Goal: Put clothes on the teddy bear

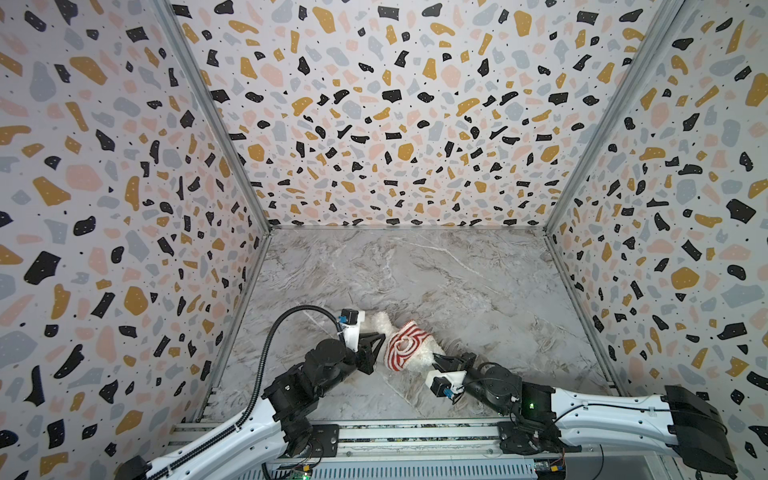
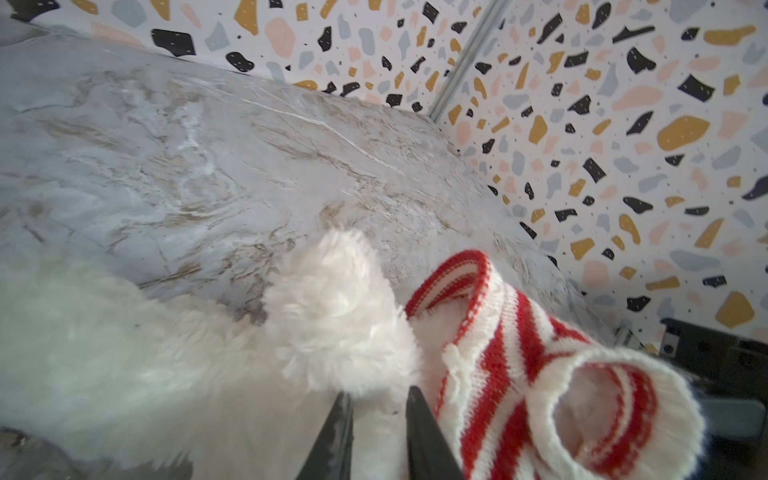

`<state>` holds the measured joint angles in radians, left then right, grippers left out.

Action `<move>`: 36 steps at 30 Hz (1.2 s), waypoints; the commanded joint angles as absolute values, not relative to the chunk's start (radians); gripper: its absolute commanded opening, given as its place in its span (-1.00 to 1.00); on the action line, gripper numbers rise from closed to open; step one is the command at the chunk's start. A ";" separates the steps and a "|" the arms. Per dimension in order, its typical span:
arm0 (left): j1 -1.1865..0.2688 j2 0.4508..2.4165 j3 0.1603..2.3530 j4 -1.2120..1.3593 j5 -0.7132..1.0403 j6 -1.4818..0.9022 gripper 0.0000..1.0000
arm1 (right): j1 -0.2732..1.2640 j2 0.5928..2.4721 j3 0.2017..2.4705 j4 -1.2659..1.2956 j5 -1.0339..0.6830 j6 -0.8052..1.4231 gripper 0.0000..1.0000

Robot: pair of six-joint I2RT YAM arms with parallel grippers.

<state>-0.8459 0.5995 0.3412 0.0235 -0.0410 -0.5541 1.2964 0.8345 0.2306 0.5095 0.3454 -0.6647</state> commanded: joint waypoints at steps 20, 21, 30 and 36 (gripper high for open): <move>-0.842 0.725 0.422 0.069 0.118 -0.515 -1.00 | 1.307 0.833 0.261 0.536 0.358 -0.678 -1.00; -0.843 0.719 0.423 0.068 0.112 -0.516 -1.00 | 1.309 0.833 0.261 0.536 0.360 -0.678 -1.00; -0.839 0.623 0.464 -0.024 -0.185 -0.534 -1.00 | 1.333 0.827 0.252 0.540 0.391 -0.689 -1.00; -0.831 0.613 0.482 -0.096 -0.415 -0.562 -1.00 | 1.344 0.828 0.251 0.543 0.399 -0.698 -1.00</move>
<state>-0.8452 0.6220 0.4587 -0.0662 -0.2161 -0.5442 1.3342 0.8433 0.2306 0.5144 0.3794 -0.6884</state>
